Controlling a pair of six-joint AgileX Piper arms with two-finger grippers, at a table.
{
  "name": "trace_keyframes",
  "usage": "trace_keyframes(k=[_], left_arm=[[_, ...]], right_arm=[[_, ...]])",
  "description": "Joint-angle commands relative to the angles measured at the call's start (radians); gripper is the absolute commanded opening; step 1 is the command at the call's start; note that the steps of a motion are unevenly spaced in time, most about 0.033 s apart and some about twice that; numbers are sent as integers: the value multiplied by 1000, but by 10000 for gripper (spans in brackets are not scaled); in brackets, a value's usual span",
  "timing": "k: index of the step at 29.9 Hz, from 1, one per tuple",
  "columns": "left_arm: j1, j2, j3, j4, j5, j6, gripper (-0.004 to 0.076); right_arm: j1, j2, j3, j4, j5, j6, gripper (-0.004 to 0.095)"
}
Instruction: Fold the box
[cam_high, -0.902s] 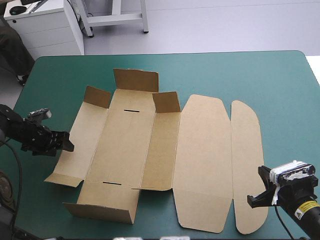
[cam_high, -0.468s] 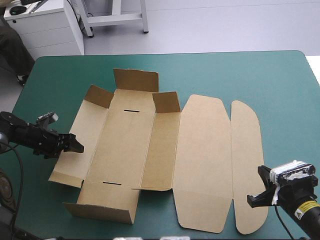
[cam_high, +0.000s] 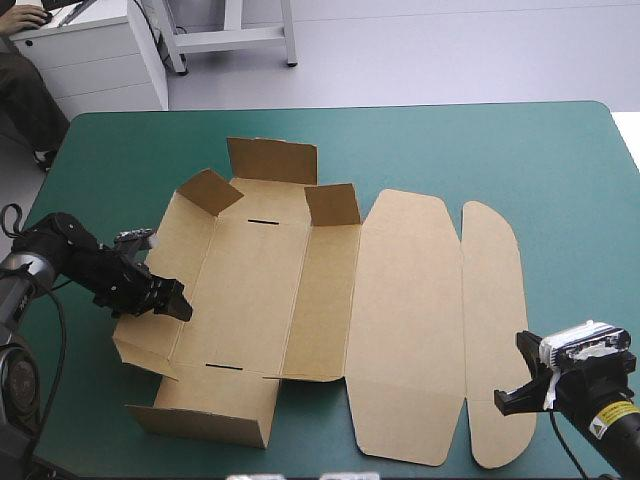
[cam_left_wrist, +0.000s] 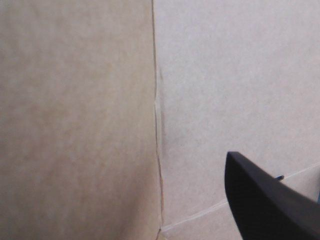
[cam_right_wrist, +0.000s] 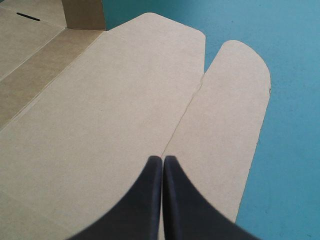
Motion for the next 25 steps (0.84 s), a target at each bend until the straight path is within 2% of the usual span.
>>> trace_keyframes(k=[1, 4, 6, 9, 13, 21, 25], left_arm=[[-12, -47, -18, -4, 92, -32, 511], [-12, -67, -18, -4, 92, -32, 484], [-12, -80, -18, 4, 92, -32, 419], [-12, -104, -18, 15, 92, -46, 258], [-12, -108, -6, 20, 92, -66, 6], [-12, -108, 13, 14, 92, -73, -10], [-33, -108, -41, 38, 92, -86, -10]], right_arm=[[-5, 7, -26, -5, -67, -10, -20], [-5, 7, -26, -5, -63, -10, -20], [-5, 7, -26, -5, -61, -10, -20], [-5, 7, -26, -5, -60, -10, -20], [-5, 7, -26, -5, -60, -10, -20], [-5, 7, -26, -5, -51, -10, -20], [-5, 7, -26, -5, -42, -10, -20]])
